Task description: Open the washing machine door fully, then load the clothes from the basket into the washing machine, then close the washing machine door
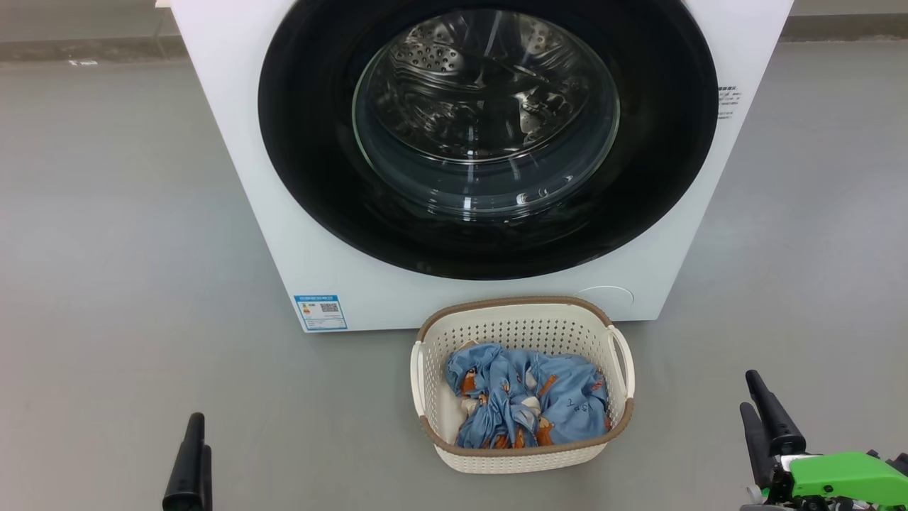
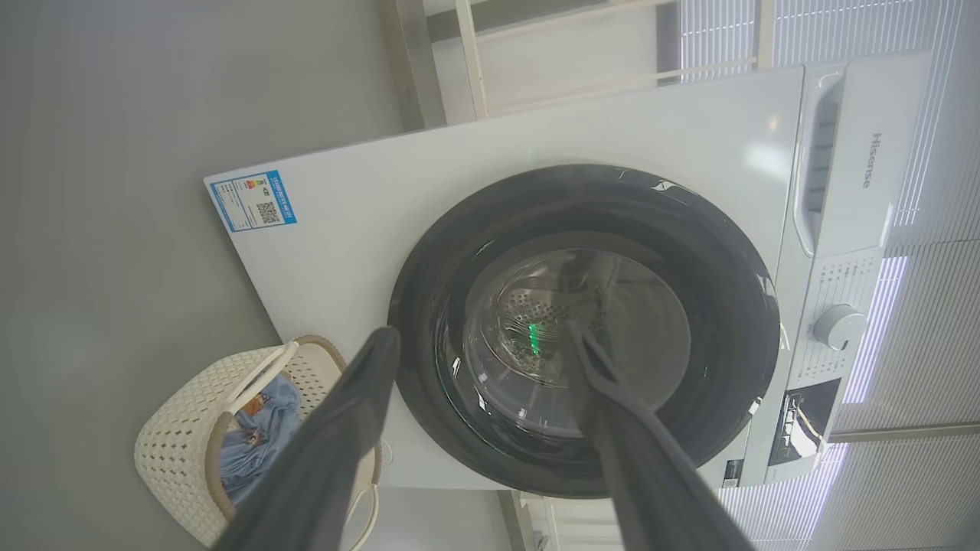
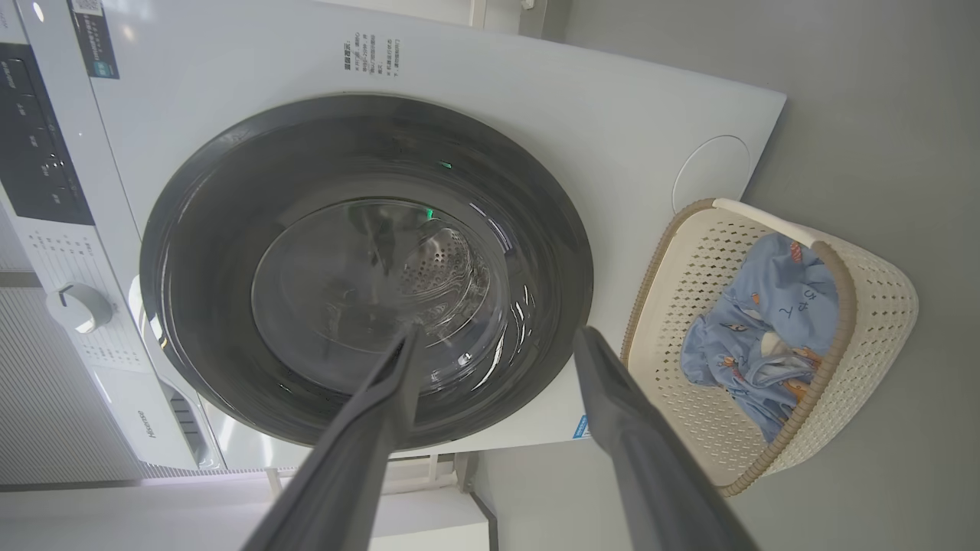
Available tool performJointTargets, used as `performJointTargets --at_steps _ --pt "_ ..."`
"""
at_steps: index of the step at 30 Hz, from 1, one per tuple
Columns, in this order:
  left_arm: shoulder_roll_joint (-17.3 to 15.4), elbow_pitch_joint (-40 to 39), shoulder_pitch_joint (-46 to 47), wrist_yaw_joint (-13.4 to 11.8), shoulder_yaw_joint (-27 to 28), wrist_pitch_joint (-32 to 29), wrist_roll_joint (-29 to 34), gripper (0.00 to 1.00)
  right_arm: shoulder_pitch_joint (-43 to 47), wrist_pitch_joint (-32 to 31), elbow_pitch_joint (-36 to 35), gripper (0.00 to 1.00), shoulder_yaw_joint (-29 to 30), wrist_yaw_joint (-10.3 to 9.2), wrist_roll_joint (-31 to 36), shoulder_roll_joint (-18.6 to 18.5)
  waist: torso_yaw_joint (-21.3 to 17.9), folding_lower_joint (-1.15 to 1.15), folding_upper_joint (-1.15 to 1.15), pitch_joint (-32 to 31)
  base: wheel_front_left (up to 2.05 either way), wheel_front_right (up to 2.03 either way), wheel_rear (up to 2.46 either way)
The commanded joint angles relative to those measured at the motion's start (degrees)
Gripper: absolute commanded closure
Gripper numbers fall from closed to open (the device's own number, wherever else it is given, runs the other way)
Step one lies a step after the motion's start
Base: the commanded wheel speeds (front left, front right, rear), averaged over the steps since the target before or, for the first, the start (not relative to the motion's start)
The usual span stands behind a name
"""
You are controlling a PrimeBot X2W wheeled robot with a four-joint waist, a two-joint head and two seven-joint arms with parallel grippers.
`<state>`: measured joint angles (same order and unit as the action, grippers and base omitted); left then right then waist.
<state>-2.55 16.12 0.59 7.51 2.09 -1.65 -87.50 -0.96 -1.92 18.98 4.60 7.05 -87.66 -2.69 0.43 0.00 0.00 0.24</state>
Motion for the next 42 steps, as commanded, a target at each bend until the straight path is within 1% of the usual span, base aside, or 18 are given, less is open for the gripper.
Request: performJointTargets --at_steps 1,8,10,12,13,14,29,36,42 --pt "-0.9 -2.0 1.8 0.0 0.4 0.5 1.2 0.0 -2.9 0.4 -1.7 0.0 -0.4 0.16 1.4 -1.1 0.0 0.0 0.0 0.0 0.0 0.0 0.0" --pt "-1.2 -2.8 1.8 0.0 0.2 1.6 8.3 0.0 -3.2 1.6 -2.1 0.0 -1.4 0.18 6.9 -1.5 0.1 0.0 0.0 0.1 0.0 0.0 0.0" --pt "-1.2 -3.3 1.9 0.0 0.2 2.1 11.6 0.0 -3.3 2.1 -2.2 0.0 -2.1 0.19 9.5 -1.8 0.2 0.0 0.0 0.1 0.0 0.0 0.0" --pt "-1.2 -3.5 1.9 0.0 0.2 2.3 12.7 0.0 -3.4 2.2 -2.2 0.0 -2.3 0.19 10.3 -1.9 0.2 0.0 0.0 0.2 0.0 0.0 0.0" --pt "-1.2 -3.8 2.0 0.0 0.1 2.6 14.8 0.0 -3.5 2.6 -2.3 0.0 -2.7 0.19 11.9 -2.1 0.2 0.0 0.0 0.2 0.0 0.0 0.0" --pt "-1.2 -3.8 2.0 0.0 0.1 2.6 14.8 0.0 -3.5 2.6 -2.3 0.0 -2.7 0.19 11.9 -2.1 0.2 0.0 0.0 0.2 0.0 0.0 0.0" --pt "-1.6 -3.7 2.0 0.0 -0.9 5.0 29.9 0.0 -4.4 5.0 -1.5 0.0 -6.0 0.24 25.2 -3.7 0.4 0.0 0.0 0.5 0.0 0.0 0.0" --pt "-1.6 -3.2 2.1 0.0 -1.0 6.1 35.3 0.0 -4.6 6.2 -1.0 0.0 -6.8 0.26 29.7 -3.9 0.5 0.0 0.0 0.4 0.0 0.0 0.0" --pt "-1.6 -2.5 2.3 0.0 -0.6 7.1 38.7 0.0 -4.8 7.2 -0.9 0.0 -7.7 0.27 32.8 -4.1 0.4 0.0 0.0 0.3 0.0 0.0 0.0"
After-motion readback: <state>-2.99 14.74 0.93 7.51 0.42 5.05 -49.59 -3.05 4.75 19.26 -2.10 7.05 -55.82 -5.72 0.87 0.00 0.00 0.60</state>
